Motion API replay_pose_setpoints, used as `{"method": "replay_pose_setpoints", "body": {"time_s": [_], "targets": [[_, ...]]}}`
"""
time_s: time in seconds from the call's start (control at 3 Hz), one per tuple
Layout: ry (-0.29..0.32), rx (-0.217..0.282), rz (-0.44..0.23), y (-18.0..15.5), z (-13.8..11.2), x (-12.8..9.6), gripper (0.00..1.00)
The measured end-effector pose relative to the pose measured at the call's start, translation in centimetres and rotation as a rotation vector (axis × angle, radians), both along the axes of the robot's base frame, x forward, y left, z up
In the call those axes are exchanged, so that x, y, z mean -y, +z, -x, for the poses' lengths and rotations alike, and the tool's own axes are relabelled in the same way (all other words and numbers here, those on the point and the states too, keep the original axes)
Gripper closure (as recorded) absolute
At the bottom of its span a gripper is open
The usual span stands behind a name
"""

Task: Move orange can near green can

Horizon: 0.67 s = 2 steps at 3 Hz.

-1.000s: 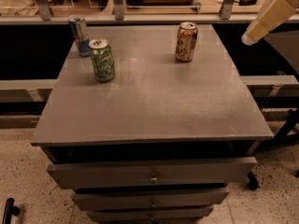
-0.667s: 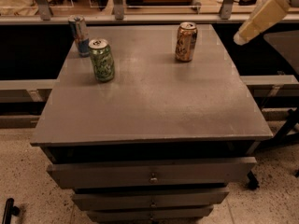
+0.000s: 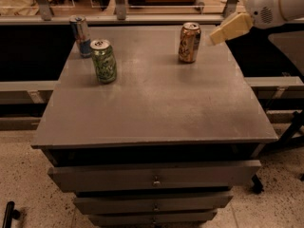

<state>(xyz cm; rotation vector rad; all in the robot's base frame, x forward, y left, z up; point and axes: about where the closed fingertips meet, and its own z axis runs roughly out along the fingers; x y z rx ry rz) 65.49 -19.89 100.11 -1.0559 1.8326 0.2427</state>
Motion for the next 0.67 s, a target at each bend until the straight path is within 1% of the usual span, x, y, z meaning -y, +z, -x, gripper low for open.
{"method": "replay_pose_setpoints", "body": {"time_s": [0.33, 0.67], "targets": [[-0.031, 0.069, -0.074, -1.6, -2.3, -1.7, 0.0], [-0.06, 0.125, -0.101, -3.6, -5.1, -3.6, 0.0]]}}
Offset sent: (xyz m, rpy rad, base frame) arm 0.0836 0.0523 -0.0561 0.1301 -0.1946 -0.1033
